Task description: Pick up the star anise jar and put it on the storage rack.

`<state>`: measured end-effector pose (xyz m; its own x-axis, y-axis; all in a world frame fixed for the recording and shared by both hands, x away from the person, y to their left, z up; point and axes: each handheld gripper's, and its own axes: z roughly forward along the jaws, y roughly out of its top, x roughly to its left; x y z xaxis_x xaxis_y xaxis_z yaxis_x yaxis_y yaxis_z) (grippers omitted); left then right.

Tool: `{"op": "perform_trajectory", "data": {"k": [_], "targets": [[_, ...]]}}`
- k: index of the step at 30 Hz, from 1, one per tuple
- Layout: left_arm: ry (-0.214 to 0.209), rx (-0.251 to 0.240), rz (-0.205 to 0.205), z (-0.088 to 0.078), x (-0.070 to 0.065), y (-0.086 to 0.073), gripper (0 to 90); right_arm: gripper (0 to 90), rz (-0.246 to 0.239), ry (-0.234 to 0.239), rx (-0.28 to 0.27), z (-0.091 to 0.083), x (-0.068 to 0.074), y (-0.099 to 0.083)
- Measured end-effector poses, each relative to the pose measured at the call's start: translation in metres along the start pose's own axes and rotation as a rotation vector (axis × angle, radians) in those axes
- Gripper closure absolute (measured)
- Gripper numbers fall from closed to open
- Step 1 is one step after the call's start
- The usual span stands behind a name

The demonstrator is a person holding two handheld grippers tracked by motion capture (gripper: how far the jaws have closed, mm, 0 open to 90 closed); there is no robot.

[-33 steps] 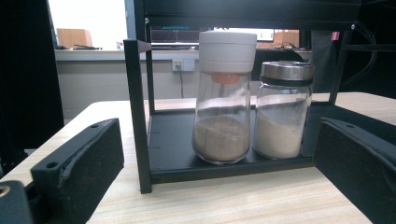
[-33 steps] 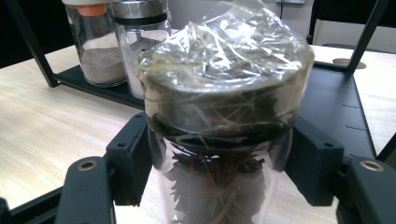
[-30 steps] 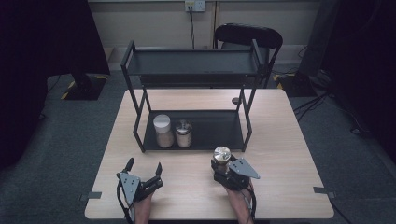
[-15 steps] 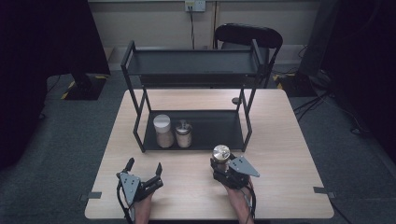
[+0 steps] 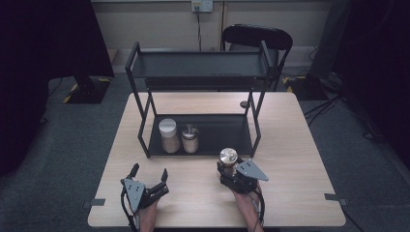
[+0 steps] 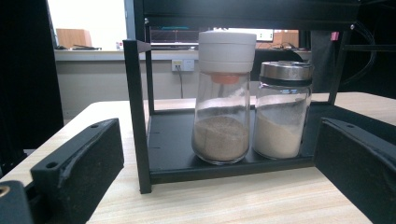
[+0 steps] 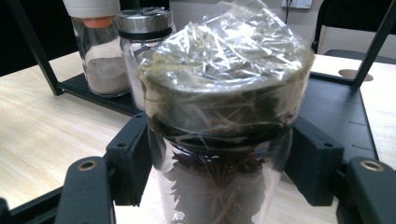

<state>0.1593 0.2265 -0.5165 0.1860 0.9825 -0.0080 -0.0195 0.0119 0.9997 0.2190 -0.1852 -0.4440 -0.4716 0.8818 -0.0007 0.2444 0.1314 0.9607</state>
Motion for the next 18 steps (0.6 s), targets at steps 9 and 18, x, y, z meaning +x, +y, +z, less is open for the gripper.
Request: {"op": "perform_trajectory", "data": {"k": [9, 18], "targets": [[0.0, 0.0, 0.0, 0.0, 0.0, 0.0, 1.2, 31.5, -0.002, 0.006, -0.001, 0.0024, -0.0012, 0.0038], [-0.002, 0.001, 0.0, 0.0, 0.0003, 0.0001, 1.2, 31.4, 0.0, 0.01, -0.004, 0.0045, -0.0038, 0.007]]}}
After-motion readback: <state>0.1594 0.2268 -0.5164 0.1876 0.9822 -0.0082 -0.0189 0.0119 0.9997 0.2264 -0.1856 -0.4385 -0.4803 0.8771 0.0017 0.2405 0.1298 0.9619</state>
